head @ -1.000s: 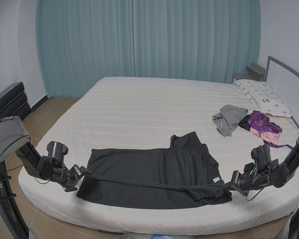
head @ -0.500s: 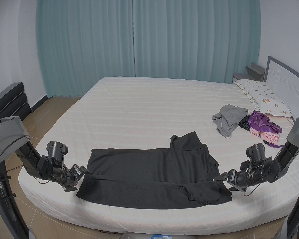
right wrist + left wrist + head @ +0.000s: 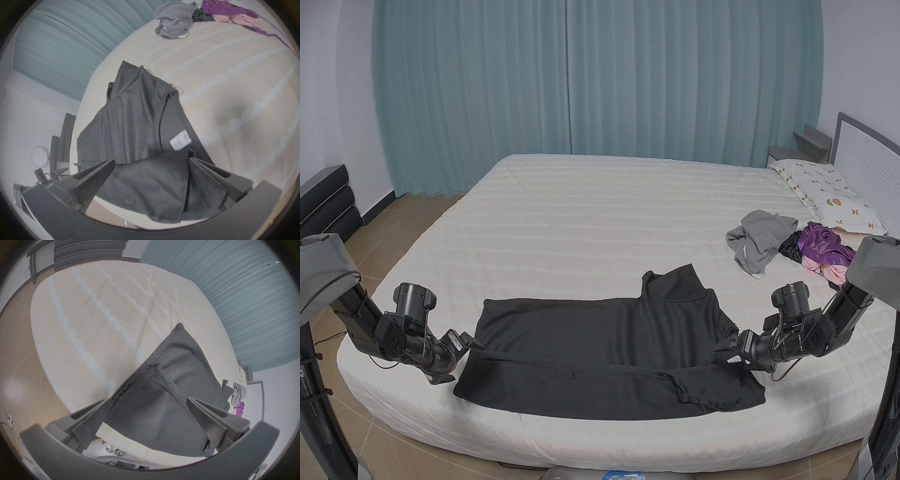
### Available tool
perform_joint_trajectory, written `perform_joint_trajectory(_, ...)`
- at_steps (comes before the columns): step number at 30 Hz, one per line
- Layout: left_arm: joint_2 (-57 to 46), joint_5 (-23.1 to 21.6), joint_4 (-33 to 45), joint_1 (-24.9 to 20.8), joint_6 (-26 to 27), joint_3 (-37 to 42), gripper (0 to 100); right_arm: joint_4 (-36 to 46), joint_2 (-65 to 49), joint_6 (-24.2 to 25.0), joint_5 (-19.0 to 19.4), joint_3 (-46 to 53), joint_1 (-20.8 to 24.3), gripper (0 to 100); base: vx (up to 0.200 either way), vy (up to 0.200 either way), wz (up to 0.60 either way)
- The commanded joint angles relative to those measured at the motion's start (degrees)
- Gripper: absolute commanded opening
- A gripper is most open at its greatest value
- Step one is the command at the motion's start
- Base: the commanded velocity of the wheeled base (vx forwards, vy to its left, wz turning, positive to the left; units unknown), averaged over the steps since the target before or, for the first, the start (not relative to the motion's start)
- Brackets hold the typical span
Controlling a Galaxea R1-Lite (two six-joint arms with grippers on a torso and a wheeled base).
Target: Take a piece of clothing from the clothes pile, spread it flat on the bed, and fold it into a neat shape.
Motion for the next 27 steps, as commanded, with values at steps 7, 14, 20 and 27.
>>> perform_joint_trajectory(7, -0.62, -0.08, -3.11, 0.92, -0.20, 0.15, 100, -3.75, -0.88, 1.22, 0.30, 0.18, -1.21, 100, 0.000, 0.000, 0.00)
perform_joint_trajectory(14, -0.01, 0.63, -5.83, 1.01, -0.03, 1.55, 100, -3.92, -4.57, 9.04, 0.38, 2.02, -1.21, 100, 0.000, 0.000, 0.00)
perform_joint_trajectory(20, -0.45, 0.63, -6.45, 0.83, -0.20, 1.99, 100, -10.96, -5.36, 14.22, 1.53, 7.38, -0.86, 100, 0.000, 0.000, 0.00)
perform_joint_trajectory(27, -0.36, 0.54, -6.62, 0.83, -2.05, 1.82, 100, -15.88, -5.36, 14.75, 1.88, 10.37, -1.21, 100, 0.000, 0.000, 0.00)
